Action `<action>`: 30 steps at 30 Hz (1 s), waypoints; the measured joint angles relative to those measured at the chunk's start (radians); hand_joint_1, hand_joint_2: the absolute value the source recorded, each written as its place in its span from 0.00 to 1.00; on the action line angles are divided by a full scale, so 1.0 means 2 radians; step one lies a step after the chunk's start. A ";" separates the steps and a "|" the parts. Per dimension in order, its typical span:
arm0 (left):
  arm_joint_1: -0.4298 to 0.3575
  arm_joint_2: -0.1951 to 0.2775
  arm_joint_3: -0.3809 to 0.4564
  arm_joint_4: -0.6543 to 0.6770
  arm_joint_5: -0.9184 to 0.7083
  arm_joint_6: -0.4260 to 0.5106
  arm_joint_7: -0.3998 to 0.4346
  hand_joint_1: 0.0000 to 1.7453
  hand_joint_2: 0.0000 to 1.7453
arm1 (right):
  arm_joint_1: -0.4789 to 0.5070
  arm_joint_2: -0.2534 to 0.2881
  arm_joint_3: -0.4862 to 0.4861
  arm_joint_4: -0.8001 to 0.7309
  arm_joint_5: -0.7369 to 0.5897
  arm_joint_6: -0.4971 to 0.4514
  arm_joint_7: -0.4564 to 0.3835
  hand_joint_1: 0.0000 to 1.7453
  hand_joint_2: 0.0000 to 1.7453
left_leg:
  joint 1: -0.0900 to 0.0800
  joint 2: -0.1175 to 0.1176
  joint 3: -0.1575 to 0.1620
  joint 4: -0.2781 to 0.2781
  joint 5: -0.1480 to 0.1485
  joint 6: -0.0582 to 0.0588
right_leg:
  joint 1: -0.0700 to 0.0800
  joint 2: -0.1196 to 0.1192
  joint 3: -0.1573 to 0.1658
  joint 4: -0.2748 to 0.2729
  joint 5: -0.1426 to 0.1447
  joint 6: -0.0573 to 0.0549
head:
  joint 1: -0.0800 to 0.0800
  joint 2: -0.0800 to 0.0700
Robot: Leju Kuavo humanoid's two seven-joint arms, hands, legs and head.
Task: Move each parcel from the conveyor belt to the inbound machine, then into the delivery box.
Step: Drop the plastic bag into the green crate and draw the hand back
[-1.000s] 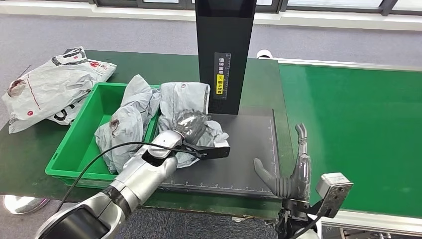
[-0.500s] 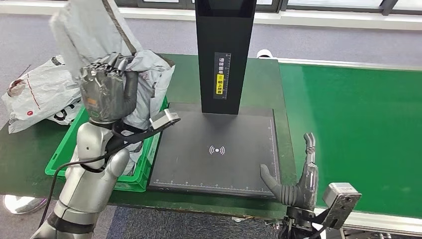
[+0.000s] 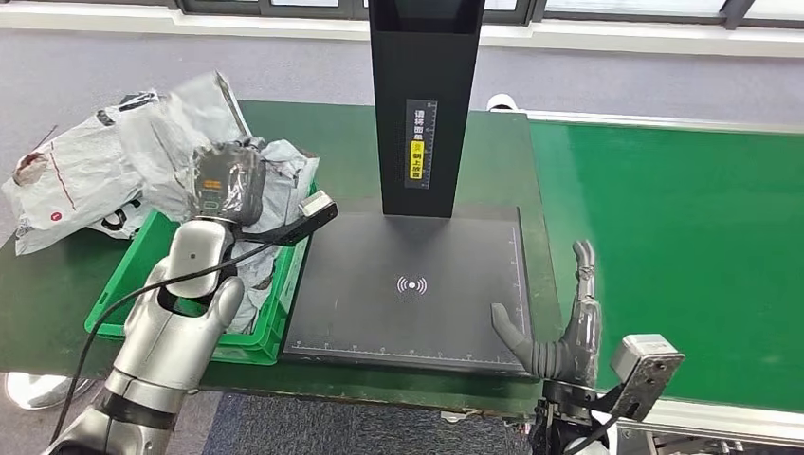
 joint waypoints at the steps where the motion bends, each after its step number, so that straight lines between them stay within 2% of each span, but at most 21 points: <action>1: -0.009 -0.001 -0.001 0.031 0.000 -0.011 -0.001 1.00 1.00 | -0.003 0.000 -0.002 0.002 0.000 0.003 0.000 0.00 1.00 | 0.000 0.000 0.000 0.000 0.000 0.000 | 0.000 0.000 0.000 0.000 0.000 0.000 | 0.000 0.000; 4: -0.043 -0.004 -0.004 0.137 0.000 -0.055 -0.004 1.00 1.00 | -0.013 0.000 -0.005 0.011 0.000 0.012 0.000 0.00 1.00 | 0.000 0.001 0.000 0.000 0.000 0.000 | 0.000 0.001 0.000 0.000 0.000 0.000 | 0.000 0.000; 7: -0.078 -0.006 -0.004 0.237 0.000 -0.078 -0.005 1.00 1.00 | -0.023 0.000 -0.008 0.019 -0.001 0.019 0.000 0.00 1.00 | 0.000 0.001 0.000 0.000 0.000 0.000 | 0.000 0.002 0.000 0.000 0.000 0.000 | 0.000 0.000; 10: -0.107 -0.006 -0.004 0.306 0.000 -0.101 0.008 1.00 1.00 | -0.032 0.000 -0.010 0.026 -0.004 0.021 0.000 0.00 1.00 | 0.000 0.001 0.000 0.000 0.000 0.000 | 0.000 0.001 0.000 0.000 0.000 0.000 | 0.000 0.000; 16: -0.140 0.001 -0.004 0.388 -0.001 -0.132 0.058 1.00 1.00 | -0.047 0.000 -0.010 0.043 -0.010 0.020 0.000 0.00 1.00 | 0.000 0.002 0.002 0.000 0.000 -0.001 | 0.000 0.002 0.001 0.001 0.000 -0.001 | 0.000 0.000; 21: -0.143 0.014 -0.005 0.416 -0.001 -0.100 0.139 1.00 1.00 | -0.053 0.000 -0.010 0.053 -0.021 0.007 0.000 0.00 1.00 | 0.000 0.005 0.003 0.000 0.000 -0.002 | 0.001 0.004 0.000 0.002 0.001 -0.002 | 0.000 0.000; 22: -0.144 0.018 -0.005 0.419 -0.001 -0.093 0.148 0.96 1.00 | -0.053 0.000 -0.010 0.054 -0.023 0.004 0.000 0.00 1.00 | 0.000 0.005 0.003 0.000 0.000 -0.002 | 0.001 0.005 0.000 0.002 0.001 -0.003 | 0.000 0.000; 25: -0.146 0.028 -0.005 0.426 -0.001 -0.084 0.158 0.21 1.00 | -0.056 -0.001 -0.010 0.059 -0.028 -0.003 0.000 0.00 1.00 | 0.000 0.006 0.002 0.000 0.000 -0.003 | 0.002 0.005 0.000 0.002 0.001 -0.003 | 0.000 0.000; 26: -0.147 0.030 -0.005 0.427 -0.001 -0.083 0.156 0.00 1.00 | -0.057 -0.001 -0.010 0.061 -0.029 -0.005 -0.001 0.00 1.00 | 0.000 0.006 0.002 0.000 0.000 -0.003 | 0.002 0.005 0.000 0.002 0.001 -0.003 | 0.000 0.000; 27: -0.149 0.032 -0.004 0.429 -0.001 -0.083 0.152 0.00 1.00 | -0.059 -0.001 -0.010 0.063 -0.031 -0.007 -0.001 0.00 1.00 | 0.000 0.006 0.002 0.000 0.000 -0.003 | 0.002 0.005 0.000 0.002 0.001 -0.003 | 0.000 0.000; 30: -0.154 0.033 0.000 0.433 -0.001 -0.075 0.129 0.00 0.25 | -0.062 -0.004 -0.010 0.069 -0.036 -0.012 -0.005 0.00 1.00 | 0.001 0.005 0.002 0.000 0.000 -0.003 | 0.002 0.004 0.000 0.002 0.001 -0.004 | 0.000 0.000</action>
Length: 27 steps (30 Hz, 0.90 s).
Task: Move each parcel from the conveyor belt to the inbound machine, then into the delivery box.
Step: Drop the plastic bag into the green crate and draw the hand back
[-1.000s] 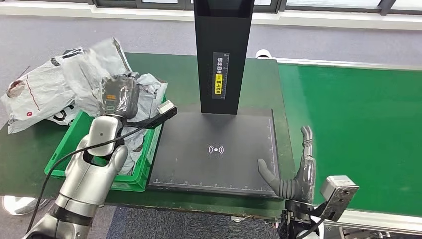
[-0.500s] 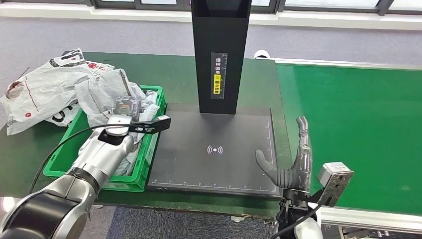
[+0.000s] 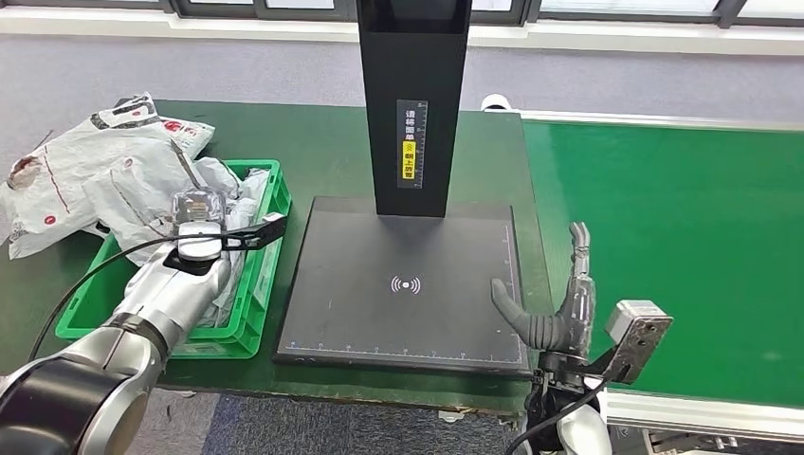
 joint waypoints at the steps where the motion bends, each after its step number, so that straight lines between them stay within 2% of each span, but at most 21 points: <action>1: -0.001 0.000 0.002 0.001 0.000 0.006 -0.007 0.00 0.00 | 0.000 -0.001 0.000 0.002 -0.002 -0.002 -0.002 0.00 1.00 | 0.000 0.000 0.000 0.000 0.000 0.000 | 0.000 0.000 0.000 0.000 0.000 0.000 | 0.000 0.000; 5: -0.005 -0.005 0.019 0.002 0.011 0.048 -0.046 0.00 0.00 | 0.000 -0.007 0.000 0.006 -0.006 -0.006 -0.006 0.00 1.00 | 0.000 -0.001 0.000 0.000 0.000 0.000 | 0.000 -0.001 0.000 0.000 0.000 0.000 | 0.000 0.000; 8: -0.008 -0.014 0.040 -0.001 0.048 0.070 -0.103 0.00 0.00 | 0.000 -0.011 0.000 0.007 -0.009 -0.010 -0.007 0.00 1.00 | 0.000 -0.002 0.000 0.000 0.000 0.000 | 0.000 -0.002 0.000 0.000 0.000 0.000 | 0.000 0.000; 12: -0.011 -0.030 0.073 -0.009 0.122 0.059 -0.184 0.00 0.00 | 0.001 -0.016 0.000 0.007 -0.012 -0.014 -0.010 0.00 1.00 | 0.001 -0.005 -0.001 0.000 0.001 0.001 | -0.001 -0.005 0.001 0.000 0.000 0.000 | 0.000 0.000; 16: -0.012 -0.042 0.098 -0.018 0.191 0.028 -0.227 0.00 0.00 | 0.001 -0.020 0.000 0.007 -0.013 -0.015 -0.012 0.00 1.00 | 0.001 -0.009 -0.002 0.000 0.001 0.002 | -0.001 -0.008 0.001 -0.001 0.000 0.000 | 0.000 0.000; 18: -0.012 -0.044 0.103 -0.021 0.190 0.026 -0.213 0.00 0.00 | 0.001 -0.021 0.000 0.008 -0.013 -0.014 -0.012 0.00 1.00 | 0.000 -0.009 -0.003 0.000 0.002 0.002 | -0.001 -0.008 0.001 -0.001 0.000 0.000 | 0.000 0.000; 21: -0.011 -0.041 0.103 -0.023 0.149 0.042 -0.154 0.00 0.00 | -0.001 -0.021 0.000 0.010 -0.013 -0.009 -0.007 0.00 1.00 | 0.000 -0.008 -0.003 0.000 0.001 0.002 | -0.001 -0.007 0.001 -0.001 0.000 0.001 | 0.000 0.000; 24: -0.005 -0.026 0.100 -0.027 0.101 0.066 -0.091 0.00 0.00 | -0.004 -0.021 0.000 0.013 -0.013 -0.003 -0.002 0.00 1.00 | 0.000 -0.006 -0.003 0.000 0.001 0.001 | -0.001 -0.005 0.000 0.000 0.000 0.001 | 0.000 0.000; 27: 0.012 -0.008 0.100 -0.042 0.063 0.088 -0.053 0.00 0.00 | -0.009 -0.021 0.000 0.016 -0.012 0.002 0.003 0.00 1.00 | 0.000 -0.006 -0.003 0.000 0.001 0.001 | 0.000 -0.005 -0.001 0.000 0.000 0.000 | 0.000 0.000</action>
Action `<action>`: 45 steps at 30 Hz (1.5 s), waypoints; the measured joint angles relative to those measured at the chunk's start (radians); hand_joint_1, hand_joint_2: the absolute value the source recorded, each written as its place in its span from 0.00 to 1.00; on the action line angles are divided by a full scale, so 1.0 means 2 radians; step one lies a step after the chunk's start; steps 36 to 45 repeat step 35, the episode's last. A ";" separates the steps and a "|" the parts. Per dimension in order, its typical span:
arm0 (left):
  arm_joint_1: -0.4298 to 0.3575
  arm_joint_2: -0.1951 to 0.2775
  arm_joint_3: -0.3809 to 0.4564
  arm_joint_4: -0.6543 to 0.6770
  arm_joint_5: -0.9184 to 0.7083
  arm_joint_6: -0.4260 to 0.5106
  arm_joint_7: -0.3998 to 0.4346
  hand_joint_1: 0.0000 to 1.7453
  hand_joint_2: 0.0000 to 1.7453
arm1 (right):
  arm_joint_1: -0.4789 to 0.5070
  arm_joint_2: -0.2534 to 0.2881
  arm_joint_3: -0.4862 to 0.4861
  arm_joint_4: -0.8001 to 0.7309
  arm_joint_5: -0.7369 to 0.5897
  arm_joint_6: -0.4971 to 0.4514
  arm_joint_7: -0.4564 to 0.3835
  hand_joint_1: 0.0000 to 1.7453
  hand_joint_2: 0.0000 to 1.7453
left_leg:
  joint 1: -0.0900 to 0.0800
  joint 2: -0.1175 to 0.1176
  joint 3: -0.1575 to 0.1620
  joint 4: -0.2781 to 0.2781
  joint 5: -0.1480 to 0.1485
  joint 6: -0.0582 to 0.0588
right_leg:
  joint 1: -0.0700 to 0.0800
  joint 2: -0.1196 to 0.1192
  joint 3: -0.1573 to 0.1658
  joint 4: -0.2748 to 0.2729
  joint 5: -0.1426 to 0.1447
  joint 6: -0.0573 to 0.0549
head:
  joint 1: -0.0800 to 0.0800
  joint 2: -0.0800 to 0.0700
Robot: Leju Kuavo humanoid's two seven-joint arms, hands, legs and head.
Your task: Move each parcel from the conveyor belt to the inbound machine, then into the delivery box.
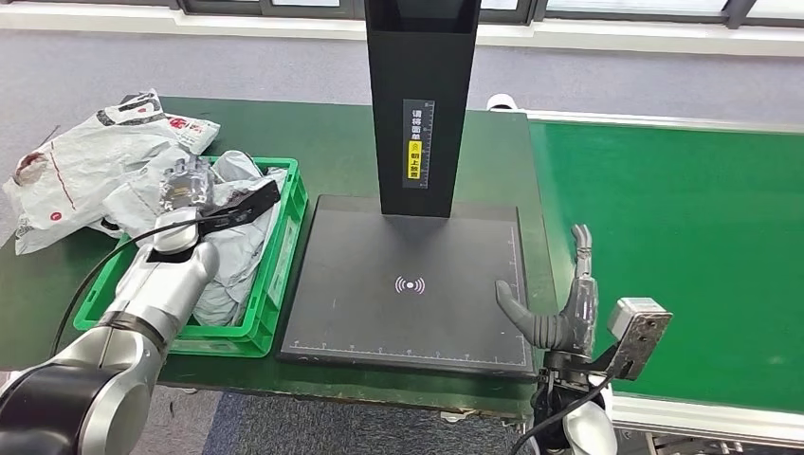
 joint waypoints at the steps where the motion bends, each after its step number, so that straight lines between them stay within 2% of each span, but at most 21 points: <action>1: 0.007 0.005 0.000 -0.006 -0.010 0.002 0.008 0.00 0.00 | -0.001 0.000 0.000 0.001 0.001 0.002 0.001 0.00 1.00 | 0.000 0.000 0.000 0.000 0.000 0.000 | 0.000 0.000 0.000 0.000 0.000 0.000 | 0.000 0.000; 10: 0.047 0.048 0.006 -0.024 -0.061 -0.023 0.059 0.00 0.00 | -0.019 0.000 0.001 0.017 0.004 0.017 0.009 0.00 1.00 | 0.001 0.000 0.000 0.000 0.000 -0.001 | 0.001 0.001 0.000 0.000 0.000 -0.001 | 0.000 0.000; 17: 0.073 0.055 0.026 -0.055 -0.061 -0.003 0.047 0.00 0.00 | -0.010 0.000 0.001 0.021 0.006 0.021 0.002 0.00 1.00 | 0.001 0.001 0.000 0.000 0.000 -0.001 | 0.001 0.000 -0.001 0.000 0.000 -0.001 | 0.000 0.000; 20: 0.081 0.041 0.037 -0.089 -0.038 0.025 -0.002 0.00 0.00 | 0.002 0.000 0.001 0.016 0.010 0.019 0.001 0.00 1.00 | 0.001 0.000 -0.001 0.000 0.000 -0.001 | 0.000 0.000 -0.001 0.000 0.000 -0.001 | 0.000 0.000; 23: 0.083 0.020 0.048 -0.124 0.038 0.044 -0.084 0.00 0.00 | 0.018 0.000 0.001 0.005 0.014 0.015 0.001 0.00 1.00 | 0.001 -0.001 -0.001 0.000 0.000 -0.001 | 0.000 -0.001 -0.001 0.000 0.000 -0.001 | 0.000 0.000; 28: 0.083 -0.008 0.049 -0.188 0.234 0.053 -0.215 0.00 0.00 | 0.039 0.000 0.001 -0.012 0.018 0.011 0.000 0.00 1.00 | 0.001 0.000 -0.002 0.000 0.000 0.000 | 0.000 0.000 -0.002 0.000 0.000 0.000 | 0.000 0.000; 31: 0.086 -0.014 0.045 -0.232 0.341 0.075 -0.271 0.00 0.00 | 0.045 0.000 0.001 -0.017 0.019 0.011 -0.002 0.00 1.00 | 0.001 0.001 -0.002 0.000 -0.001 -0.001 | 0.000 0.001 -0.002 0.000 0.000 0.000 | 0.000 0.000; 35: 0.093 -0.013 0.038 -0.288 0.405 0.109 -0.296 0.00 0.00 | 0.045 0.000 0.001 -0.018 0.019 0.011 -0.005 0.00 1.00 | 0.001 0.001 -0.002 0.000 -0.001 -0.001 | 0.001 0.001 -0.002 0.000 0.000 0.000 | 0.000 0.000; 45: 0.093 -0.013 0.038 -0.288 0.405 0.109 -0.296 0.00 0.00 | 0.045 0.000 0.001 -0.018 0.019 0.011 -0.005 0.00 1.00 | 0.001 0.001 -0.002 0.000 -0.001 -0.001 | 0.001 0.001 -0.002 0.000 0.000 0.000 | 0.000 0.000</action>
